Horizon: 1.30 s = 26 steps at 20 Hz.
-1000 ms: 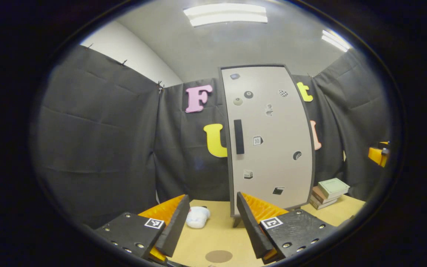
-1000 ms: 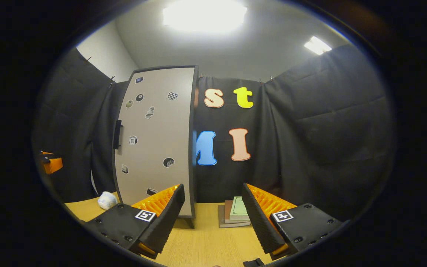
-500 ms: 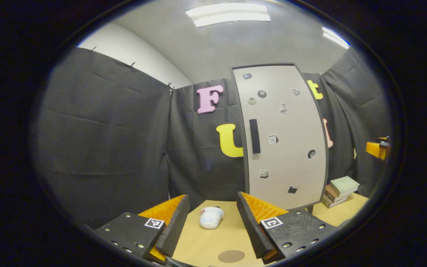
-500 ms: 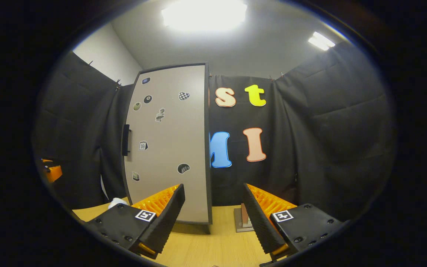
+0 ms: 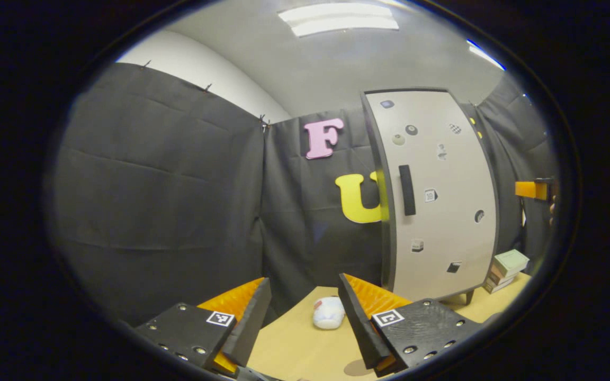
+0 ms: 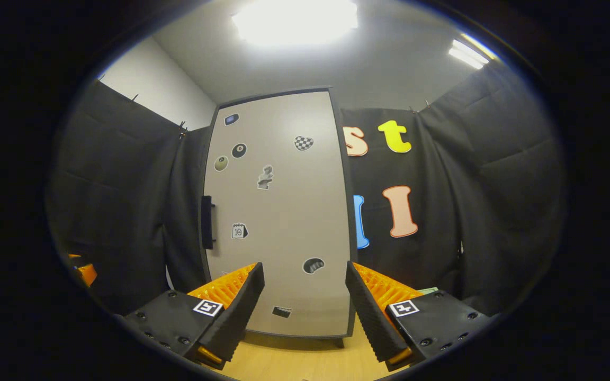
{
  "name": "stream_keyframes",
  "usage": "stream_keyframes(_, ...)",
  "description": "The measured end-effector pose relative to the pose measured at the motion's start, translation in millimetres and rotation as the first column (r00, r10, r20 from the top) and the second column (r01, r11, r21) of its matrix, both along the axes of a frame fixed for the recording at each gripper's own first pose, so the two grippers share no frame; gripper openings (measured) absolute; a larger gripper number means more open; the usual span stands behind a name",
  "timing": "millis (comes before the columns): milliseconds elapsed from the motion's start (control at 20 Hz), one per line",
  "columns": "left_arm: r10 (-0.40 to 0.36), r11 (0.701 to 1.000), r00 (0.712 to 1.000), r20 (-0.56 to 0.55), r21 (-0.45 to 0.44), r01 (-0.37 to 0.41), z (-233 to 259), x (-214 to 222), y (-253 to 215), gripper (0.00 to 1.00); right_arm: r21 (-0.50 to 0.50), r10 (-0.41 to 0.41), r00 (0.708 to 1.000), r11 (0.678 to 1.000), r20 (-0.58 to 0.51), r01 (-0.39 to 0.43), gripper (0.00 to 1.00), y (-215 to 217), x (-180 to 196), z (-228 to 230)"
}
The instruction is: Open the cabinet door with the right hand, grasp the bottle in the cabinet with the left hand and place it on the coaster, then close the cabinet door with the right hand.
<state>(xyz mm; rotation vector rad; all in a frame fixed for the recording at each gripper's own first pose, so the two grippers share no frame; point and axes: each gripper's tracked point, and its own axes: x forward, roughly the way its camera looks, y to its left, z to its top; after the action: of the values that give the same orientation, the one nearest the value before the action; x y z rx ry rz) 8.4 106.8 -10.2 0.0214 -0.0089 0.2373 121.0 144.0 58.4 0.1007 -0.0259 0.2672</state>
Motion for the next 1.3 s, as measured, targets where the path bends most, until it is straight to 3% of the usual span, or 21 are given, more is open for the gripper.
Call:
stream_keyframes(500, 0.079, 0.997, 0.996, -0.034, -0.007, -0.08, -32, 1, 72, 0.77, 0.01, 0.088, 0.996, 0.996, 0.025, -0.088, 0.96, 104, 39, 38)
stream_keyframes(1300, 0.15, 0.989, 0.987, -0.059, 0.002, -0.15, -67, 9, 171, 0.77, -0.024, 0.086, 0.996, 0.996, 0.016, -0.086, 0.93, 221, 102, 50)
